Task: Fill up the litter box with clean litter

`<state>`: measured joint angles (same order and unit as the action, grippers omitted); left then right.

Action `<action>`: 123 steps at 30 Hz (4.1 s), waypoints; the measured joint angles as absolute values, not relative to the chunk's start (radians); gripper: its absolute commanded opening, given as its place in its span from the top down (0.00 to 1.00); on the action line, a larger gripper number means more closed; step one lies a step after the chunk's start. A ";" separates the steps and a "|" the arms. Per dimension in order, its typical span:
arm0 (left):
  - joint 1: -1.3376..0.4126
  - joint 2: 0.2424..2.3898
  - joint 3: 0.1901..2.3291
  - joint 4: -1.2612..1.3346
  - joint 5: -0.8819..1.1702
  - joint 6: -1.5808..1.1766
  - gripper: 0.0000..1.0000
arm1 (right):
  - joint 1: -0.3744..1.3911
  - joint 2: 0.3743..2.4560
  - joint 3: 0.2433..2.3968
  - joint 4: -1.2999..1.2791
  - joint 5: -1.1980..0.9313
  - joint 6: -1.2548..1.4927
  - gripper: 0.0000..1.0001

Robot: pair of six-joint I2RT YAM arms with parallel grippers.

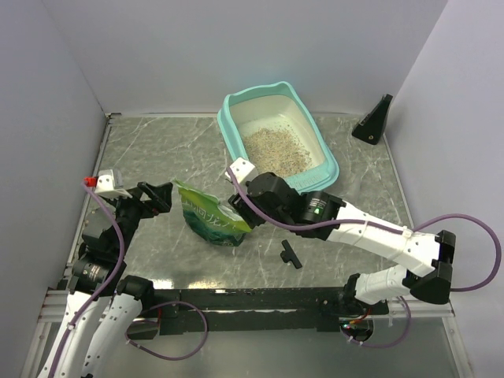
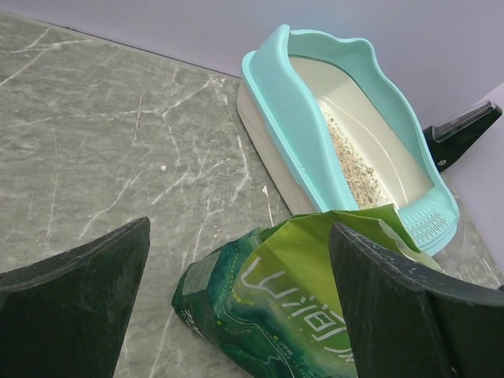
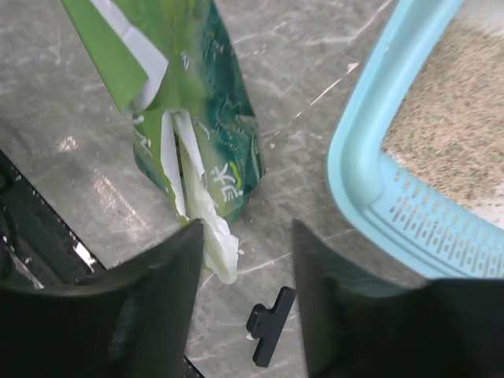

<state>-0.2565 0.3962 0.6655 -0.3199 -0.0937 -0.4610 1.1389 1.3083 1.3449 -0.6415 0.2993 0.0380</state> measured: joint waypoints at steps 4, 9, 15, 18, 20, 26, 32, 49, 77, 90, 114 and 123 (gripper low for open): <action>-0.257 0.396 0.665 -0.319 -0.089 -0.461 0.01 | 1.096 1.308 1.309 -0.626 0.233 0.038 0.39; -0.257 0.397 0.665 -0.319 -0.082 -0.461 0.01 | 1.060 1.315 1.298 -0.596 0.173 0.036 0.39; -0.257 0.397 0.665 -0.319 -0.075 -0.461 0.01 | 1.045 1.344 1.296 -0.552 0.118 0.032 0.36; -0.257 0.397 0.665 -0.319 -0.075 -0.461 0.01 | 1.041 1.370 1.296 -0.536 0.098 0.029 0.35; -0.257 0.397 0.665 -0.319 -0.074 -0.461 0.01 | 1.039 1.387 1.296 -0.531 0.087 0.027 0.35; -0.257 0.397 0.665 -0.319 -0.068 -0.461 0.01 | 1.027 1.412 1.296 -0.522 0.068 0.020 0.34; -0.257 0.397 0.665 -0.319 -0.064 -0.461 0.01 | 1.007 1.423 1.295 -0.501 0.006 0.006 0.31; -0.257 0.410 0.665 -0.319 -0.049 -0.460 0.01 | 0.972 1.554 1.277 -0.464 -0.169 -0.028 1.00; -0.254 0.410 0.665 -0.319 -0.045 -0.461 0.01 | 1.084 1.481 1.244 -0.412 0.441 -0.016 0.48; -0.254 0.410 0.665 -0.319 -0.038 -0.461 0.01 | 1.018 1.179 1.380 -0.620 0.487 0.149 0.33; -0.250 0.414 0.665 -0.327 -0.014 -0.470 0.03 | 0.127 1.090 0.699 -0.596 0.308 0.577 0.20; -0.250 0.415 0.665 -0.327 -0.001 -0.476 0.03 | 0.120 1.269 0.700 -0.458 0.222 0.601 0.20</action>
